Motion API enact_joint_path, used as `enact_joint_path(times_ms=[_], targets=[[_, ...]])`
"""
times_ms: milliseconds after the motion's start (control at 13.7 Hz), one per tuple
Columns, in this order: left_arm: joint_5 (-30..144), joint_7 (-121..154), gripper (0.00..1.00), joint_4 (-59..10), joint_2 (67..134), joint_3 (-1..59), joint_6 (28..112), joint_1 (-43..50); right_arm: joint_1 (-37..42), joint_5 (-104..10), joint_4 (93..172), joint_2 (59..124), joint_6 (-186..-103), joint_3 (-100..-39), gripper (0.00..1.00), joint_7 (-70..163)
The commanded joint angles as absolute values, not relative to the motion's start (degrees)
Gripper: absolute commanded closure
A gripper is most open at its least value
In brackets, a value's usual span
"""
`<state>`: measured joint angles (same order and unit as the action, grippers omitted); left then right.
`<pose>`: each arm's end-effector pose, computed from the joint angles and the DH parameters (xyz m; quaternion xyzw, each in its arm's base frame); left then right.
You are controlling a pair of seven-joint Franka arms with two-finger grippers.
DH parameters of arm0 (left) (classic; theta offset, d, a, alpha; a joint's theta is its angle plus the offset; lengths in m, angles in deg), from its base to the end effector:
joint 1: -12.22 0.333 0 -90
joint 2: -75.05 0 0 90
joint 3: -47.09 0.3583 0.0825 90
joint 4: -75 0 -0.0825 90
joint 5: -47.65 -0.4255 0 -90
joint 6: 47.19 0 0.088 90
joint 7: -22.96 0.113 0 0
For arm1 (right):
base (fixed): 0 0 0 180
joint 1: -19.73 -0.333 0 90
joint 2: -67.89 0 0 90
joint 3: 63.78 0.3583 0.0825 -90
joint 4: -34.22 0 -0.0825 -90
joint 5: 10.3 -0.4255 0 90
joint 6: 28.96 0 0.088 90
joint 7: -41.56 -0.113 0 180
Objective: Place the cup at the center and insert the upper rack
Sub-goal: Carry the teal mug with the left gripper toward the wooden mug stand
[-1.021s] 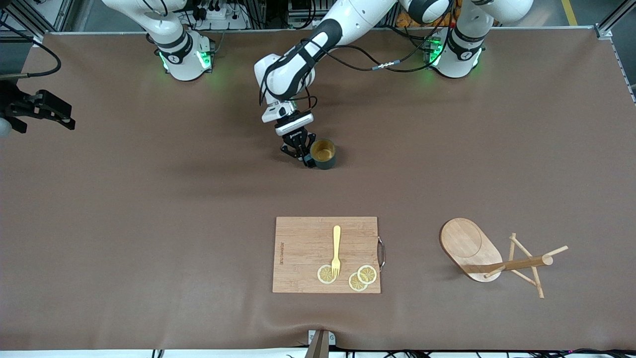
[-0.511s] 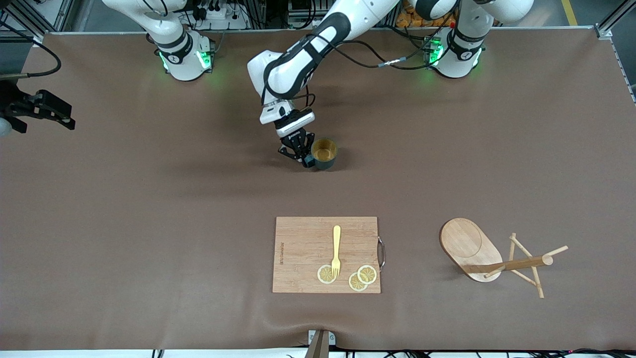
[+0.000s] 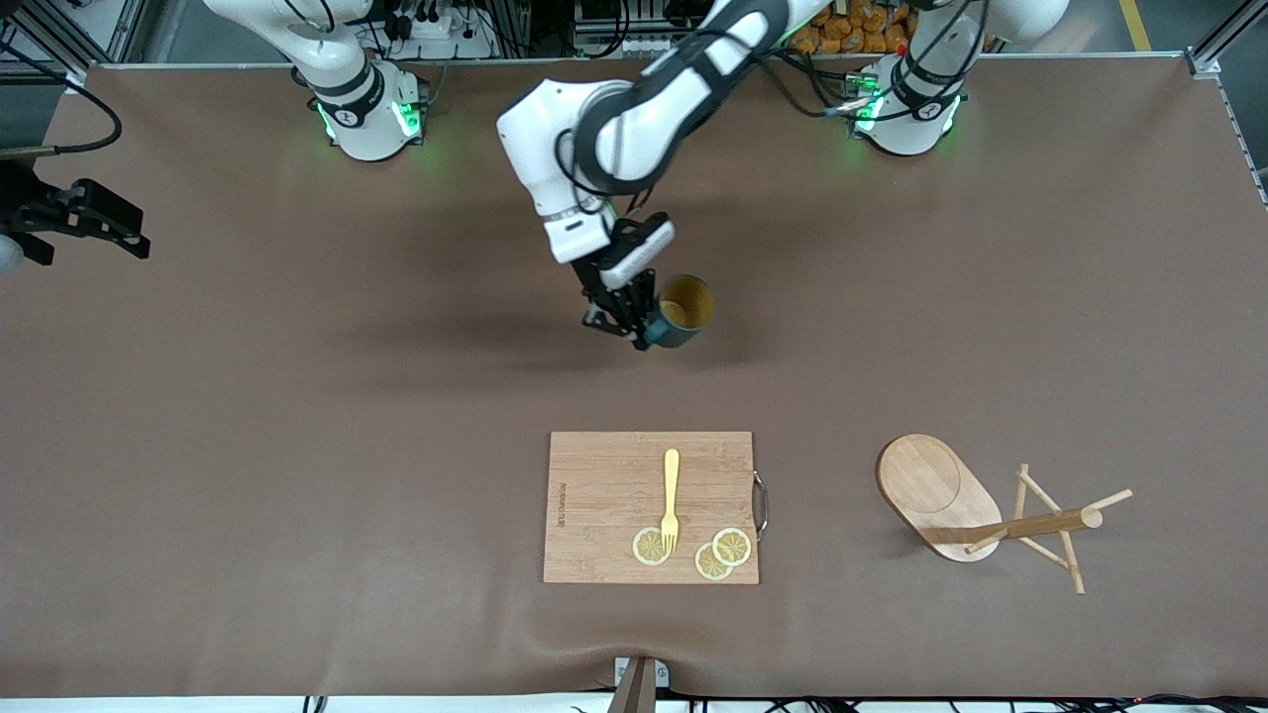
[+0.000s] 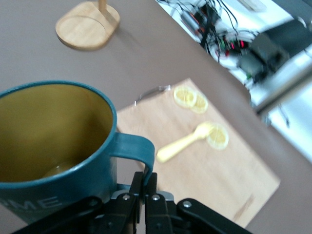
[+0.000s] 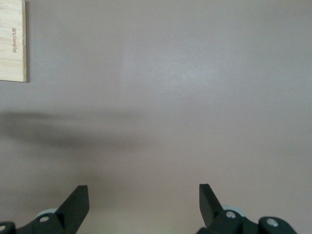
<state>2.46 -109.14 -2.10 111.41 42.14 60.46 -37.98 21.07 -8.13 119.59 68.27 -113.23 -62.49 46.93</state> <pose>0.5093 -0.6037 0.3779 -0.8093 -0.4798 -0.3380 0.0240 0.5881 -0.0052 0.6894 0.9987 0.0448 -0.0138 0.0182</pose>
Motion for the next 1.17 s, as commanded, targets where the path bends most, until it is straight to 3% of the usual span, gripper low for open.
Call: enact_joint_path(times_ms=[0,438,1094], targets=[[6.07,-107.91,1.0,-3.83,106.88,41.64,60.12,-32.8,21.31,-8.9,120.96,66.75,-113.34,-62.46,0.0,47.27],[15.21,-97.91,1.0,-1.38,105.2,41.2,60.21,-25.31,21.22,-8.9,120.96,66.75,-113.25,-62.46,0.0,47.18],[31.38,-89.37,1.0,-2.16,99.15,41.64,60.12,-23.2,21.22,-8.81,120.96,66.66,-113.08,-62.46,0.0,47.18]])
